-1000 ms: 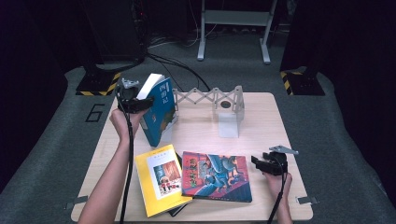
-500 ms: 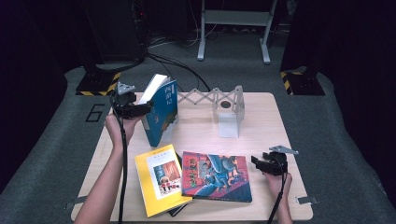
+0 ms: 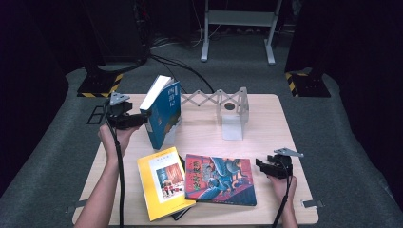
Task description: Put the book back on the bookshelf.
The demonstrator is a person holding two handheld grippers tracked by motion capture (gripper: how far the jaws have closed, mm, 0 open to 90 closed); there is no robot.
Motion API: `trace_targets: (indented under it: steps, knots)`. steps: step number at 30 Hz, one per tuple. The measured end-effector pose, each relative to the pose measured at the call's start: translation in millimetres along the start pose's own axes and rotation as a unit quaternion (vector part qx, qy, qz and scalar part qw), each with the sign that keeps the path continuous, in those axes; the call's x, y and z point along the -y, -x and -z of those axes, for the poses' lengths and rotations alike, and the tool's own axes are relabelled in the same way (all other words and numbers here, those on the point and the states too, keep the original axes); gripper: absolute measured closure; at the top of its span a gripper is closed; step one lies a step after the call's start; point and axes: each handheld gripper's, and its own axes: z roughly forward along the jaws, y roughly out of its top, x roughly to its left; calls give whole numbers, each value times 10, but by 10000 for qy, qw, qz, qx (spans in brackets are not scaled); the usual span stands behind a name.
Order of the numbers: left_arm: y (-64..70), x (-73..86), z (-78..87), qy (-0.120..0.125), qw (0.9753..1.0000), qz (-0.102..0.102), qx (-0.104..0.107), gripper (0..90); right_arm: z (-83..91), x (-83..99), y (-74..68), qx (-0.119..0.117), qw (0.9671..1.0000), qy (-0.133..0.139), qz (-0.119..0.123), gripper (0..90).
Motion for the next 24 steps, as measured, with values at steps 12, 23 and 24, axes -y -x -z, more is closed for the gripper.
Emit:
trace_targets:
  steps: [12, 23, 24]
  knots:
    - [-53, 319, 160, -205, 9997, 84, 134, 112, 0, 0, 0, 1, 10000, 0, 0, 364]
    - [-42, 787, 161, -531, 9974, 255, 419, 4, -2, -2, -7, 1, 10000, -27, 17, 346]
    - [-39, 821, 159, -559, 9972, 244, 442, 2, -6, -2, -7, -1, 10000, -8, 30, 338]
